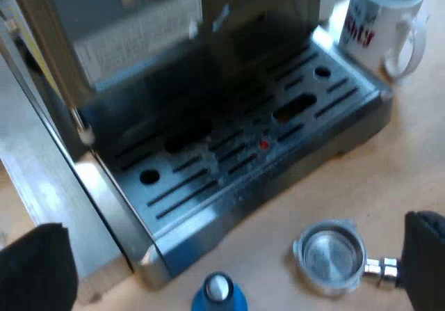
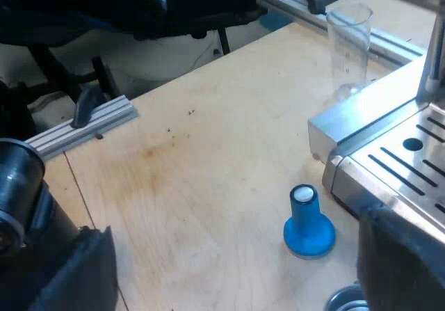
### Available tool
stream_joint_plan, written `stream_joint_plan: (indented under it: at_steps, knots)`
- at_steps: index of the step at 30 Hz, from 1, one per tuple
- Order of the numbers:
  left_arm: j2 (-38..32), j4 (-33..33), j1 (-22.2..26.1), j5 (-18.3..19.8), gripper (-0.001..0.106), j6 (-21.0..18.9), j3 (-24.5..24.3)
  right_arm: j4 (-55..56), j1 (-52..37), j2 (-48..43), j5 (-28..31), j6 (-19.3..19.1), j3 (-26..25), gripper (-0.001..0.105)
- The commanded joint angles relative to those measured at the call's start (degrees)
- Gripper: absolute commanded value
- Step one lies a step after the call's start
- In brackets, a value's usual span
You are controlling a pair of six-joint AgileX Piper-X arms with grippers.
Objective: Grind coffee beans and then tamp
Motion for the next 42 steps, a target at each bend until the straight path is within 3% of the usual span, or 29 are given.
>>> stream_joint_plan:
  at_steps: [1,4,8,12,14,16,19,28,33,42]
  knots:
    - [-0.5,0.6,0.0,0.0,0.097,-0.6,-3.8,4.6,0.1,-0.5,-0.5,-0.3,-3.7,0.071]
    - [-0.5,0.6,0.0,0.0,0.097,-0.6,-6.8,9.2,0.1,-0.5,-0.2,1.0,-7.4,0.071]
    - [-0.7,1.9,0.0,0.1,0.097,-0.6,-10.5,14.9,0.1,-0.5,0.9,5.9,-12.4,0.071]
    - [-0.7,2.1,0.0,0.1,0.097,-1.0,-12.6,20.5,0.1,-0.5,4.4,6.0,-15.9,0.071]
    - [-0.7,2.1,0.0,0.1,0.097,-3.2,-12.9,24.2,-0.1,-0.5,8.5,6.3,-17.4,0.071]
    - [-0.7,2.1,0.0,0.1,0.097,-4.4,-12.9,25.7,-1.2,-0.5,9.0,7.4,-18.1,0.071]
    - [-0.3,2.1,0.0,0.2,0.097,-4.5,-12.9,26.2,-5.1,-0.5,6.2,10.6,-18.4,0.071]
    - [3.7,2.1,0.2,-0.1,0.097,-6.6,-12.9,26.6,-22.9,-0.5,-8.6,13.0,-18.4,0.071]
    - [5.4,2.1,3.8,-0.3,0.097,-6.9,-12.9,31.3,-34.3,-0.5,-14.9,12.7,-18.4,0.071]
    - [5.5,2.9,16.2,4.2,0.097,-6.0,-12.9,43.1,-48.0,-0.5,-18.5,3.5,-18.4,0.071]
